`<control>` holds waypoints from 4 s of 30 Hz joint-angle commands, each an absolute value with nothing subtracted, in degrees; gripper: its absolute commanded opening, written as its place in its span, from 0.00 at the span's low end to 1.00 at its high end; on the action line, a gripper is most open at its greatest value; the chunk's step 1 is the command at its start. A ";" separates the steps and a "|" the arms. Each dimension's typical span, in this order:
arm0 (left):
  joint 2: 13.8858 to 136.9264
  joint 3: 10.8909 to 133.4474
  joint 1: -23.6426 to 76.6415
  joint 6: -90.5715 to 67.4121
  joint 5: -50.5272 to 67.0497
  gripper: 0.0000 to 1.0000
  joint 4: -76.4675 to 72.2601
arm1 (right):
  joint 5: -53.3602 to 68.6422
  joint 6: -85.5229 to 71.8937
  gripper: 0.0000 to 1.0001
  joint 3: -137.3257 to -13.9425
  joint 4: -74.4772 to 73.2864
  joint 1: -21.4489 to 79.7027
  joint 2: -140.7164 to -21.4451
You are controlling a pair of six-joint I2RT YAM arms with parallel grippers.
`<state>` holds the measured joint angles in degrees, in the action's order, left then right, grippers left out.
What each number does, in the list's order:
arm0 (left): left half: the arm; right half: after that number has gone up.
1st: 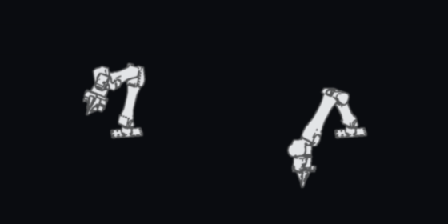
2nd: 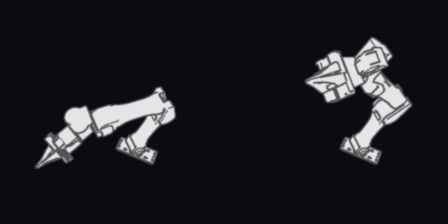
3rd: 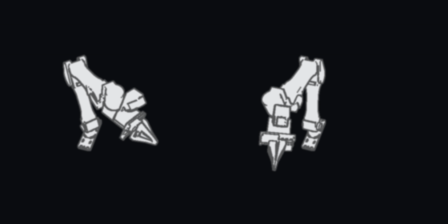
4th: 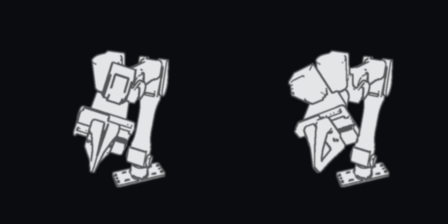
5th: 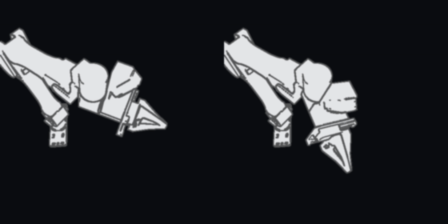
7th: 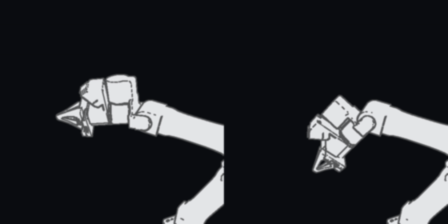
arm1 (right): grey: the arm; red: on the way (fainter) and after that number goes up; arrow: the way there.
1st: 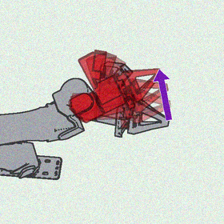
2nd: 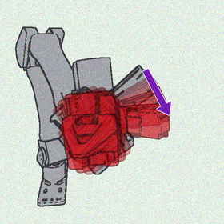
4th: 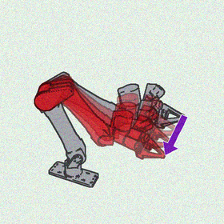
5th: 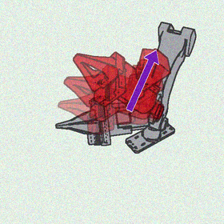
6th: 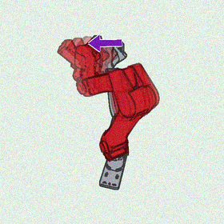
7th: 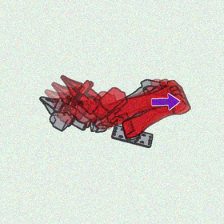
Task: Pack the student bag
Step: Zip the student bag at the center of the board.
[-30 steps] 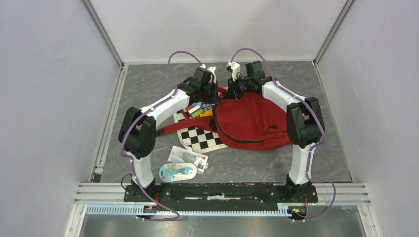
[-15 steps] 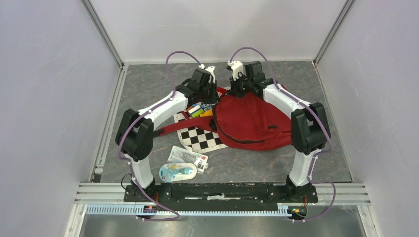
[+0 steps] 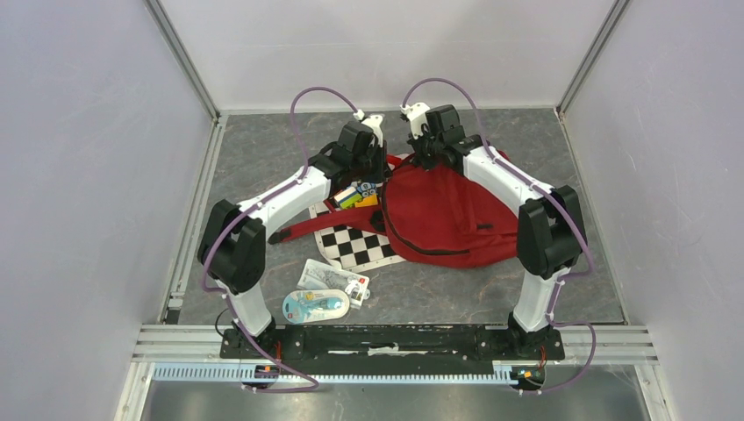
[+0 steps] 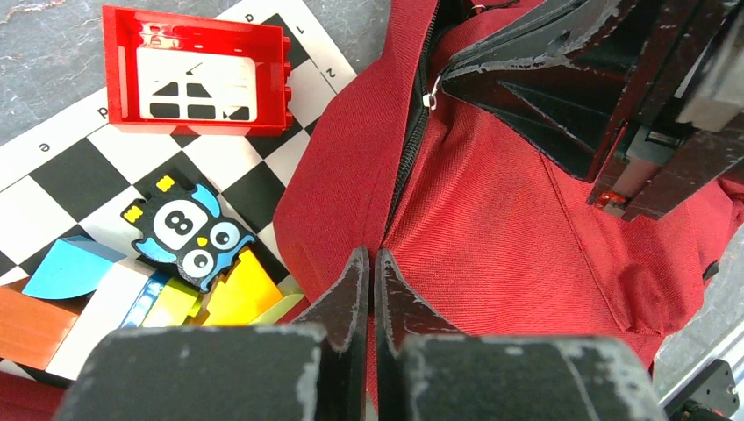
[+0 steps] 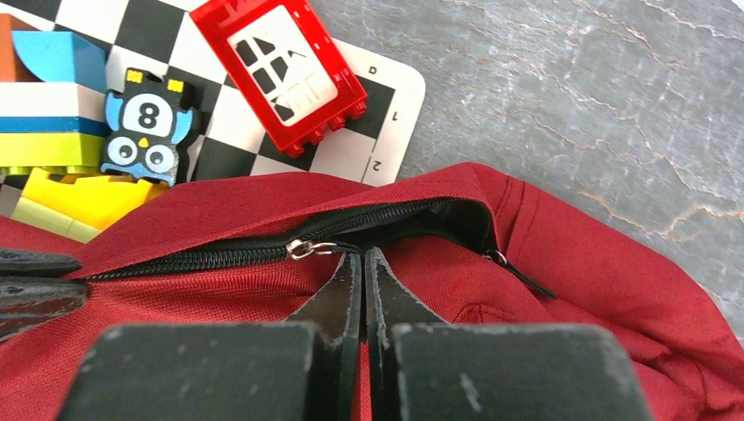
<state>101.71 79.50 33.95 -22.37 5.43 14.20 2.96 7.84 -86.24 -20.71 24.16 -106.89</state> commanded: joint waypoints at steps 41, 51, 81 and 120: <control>111.49 92.34 32.08 -17.05 13.27 0.37 23.00 | 32.13 14.19 0.00 -93.29 -23.42 21.51 -104.98; 109.86 90.69 32.07 -17.84 13.31 0.12 20.30 | 31.58 14.86 0.00 -93.34 -24.83 25.82 -105.21; 102.91 81.84 31.92 -20.09 6.06 0.02 18.94 | -18.91 10.02 0.00 -96.51 -26.78 24.00 -107.38; 121.56 114.05 23.16 -19.82 2.27 0.62 25.86 | -2.50 5.55 0.63 -88.50 -32.39 13.80 -92.21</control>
<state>121.23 107.22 24.97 -21.43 5.41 27.55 -6.59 7.40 -92.82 -29.50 15.73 -99.37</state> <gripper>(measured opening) 0.370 0.630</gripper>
